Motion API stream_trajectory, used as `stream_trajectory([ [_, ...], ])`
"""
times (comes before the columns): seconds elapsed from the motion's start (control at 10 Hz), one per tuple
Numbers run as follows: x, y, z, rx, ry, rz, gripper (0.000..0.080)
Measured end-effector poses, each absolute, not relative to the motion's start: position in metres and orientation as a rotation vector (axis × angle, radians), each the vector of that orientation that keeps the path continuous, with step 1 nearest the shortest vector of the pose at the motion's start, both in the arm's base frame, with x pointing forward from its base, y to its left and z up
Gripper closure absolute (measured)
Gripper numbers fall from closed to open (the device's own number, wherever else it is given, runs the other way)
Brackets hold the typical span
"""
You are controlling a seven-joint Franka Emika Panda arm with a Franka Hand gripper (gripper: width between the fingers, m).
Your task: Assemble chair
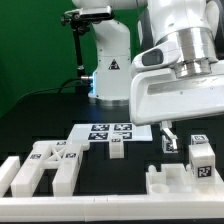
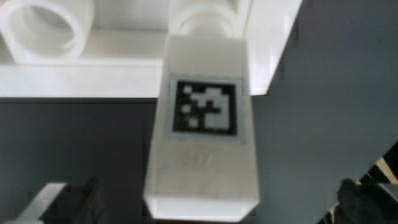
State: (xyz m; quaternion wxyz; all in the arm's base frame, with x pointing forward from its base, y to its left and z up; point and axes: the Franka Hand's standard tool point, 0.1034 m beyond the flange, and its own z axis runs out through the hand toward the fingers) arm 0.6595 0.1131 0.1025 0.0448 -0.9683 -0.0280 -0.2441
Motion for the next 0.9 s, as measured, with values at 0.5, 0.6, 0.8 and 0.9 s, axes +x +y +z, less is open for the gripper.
stream_trajectory([
  [0.5, 0.662, 0.107, 0.091, -3.016, -0.053, -0.378, 0.0150],
  [0.6, 0.660, 0.108, 0.091, -3.021, -0.056, -0.299, 0.0150],
  [0.8, 0.654, 0.108, 0.091, -3.030, -0.065, -0.137, 0.0150],
  [0.9, 0.648, 0.108, 0.090, -3.031, -0.068, 0.000, 0.0150],
])
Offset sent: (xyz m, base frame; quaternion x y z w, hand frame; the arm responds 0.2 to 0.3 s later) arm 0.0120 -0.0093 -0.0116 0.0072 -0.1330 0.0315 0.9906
